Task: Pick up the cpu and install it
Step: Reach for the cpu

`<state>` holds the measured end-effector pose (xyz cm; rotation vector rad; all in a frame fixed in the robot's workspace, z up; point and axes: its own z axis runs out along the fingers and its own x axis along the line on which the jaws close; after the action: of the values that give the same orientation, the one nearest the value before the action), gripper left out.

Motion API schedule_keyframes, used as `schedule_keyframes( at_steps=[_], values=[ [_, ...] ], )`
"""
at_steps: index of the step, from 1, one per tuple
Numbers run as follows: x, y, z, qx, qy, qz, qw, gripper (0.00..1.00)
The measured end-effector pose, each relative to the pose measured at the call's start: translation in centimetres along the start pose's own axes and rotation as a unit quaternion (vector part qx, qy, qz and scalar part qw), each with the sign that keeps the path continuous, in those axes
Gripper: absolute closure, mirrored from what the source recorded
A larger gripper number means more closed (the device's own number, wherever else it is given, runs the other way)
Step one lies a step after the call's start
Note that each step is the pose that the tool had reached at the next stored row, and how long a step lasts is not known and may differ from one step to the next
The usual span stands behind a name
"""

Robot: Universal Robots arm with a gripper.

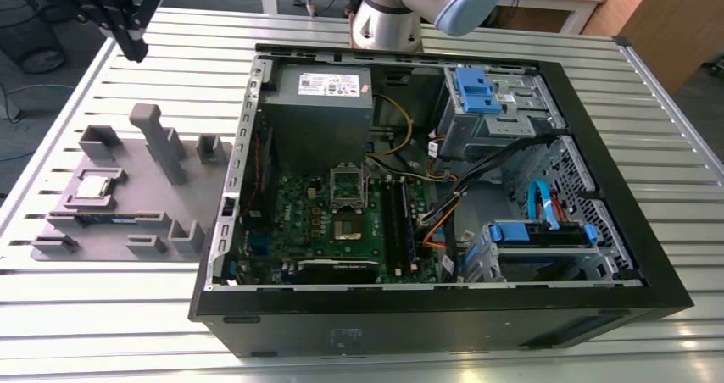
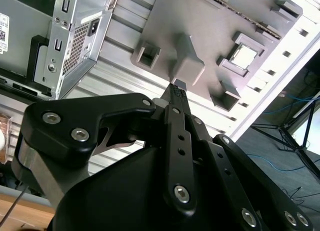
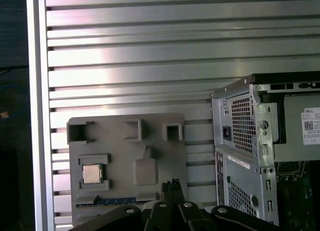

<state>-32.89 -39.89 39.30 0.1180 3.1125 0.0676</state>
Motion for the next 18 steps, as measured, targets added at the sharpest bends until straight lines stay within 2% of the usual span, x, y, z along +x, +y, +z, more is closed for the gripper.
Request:
schedule_keyframes(
  at_steps=[18],
  values=[
    [1.63, -0.12, -0.04, 0.0000, 0.0000, 0.000, 1.00000, 0.89]
  ],
)
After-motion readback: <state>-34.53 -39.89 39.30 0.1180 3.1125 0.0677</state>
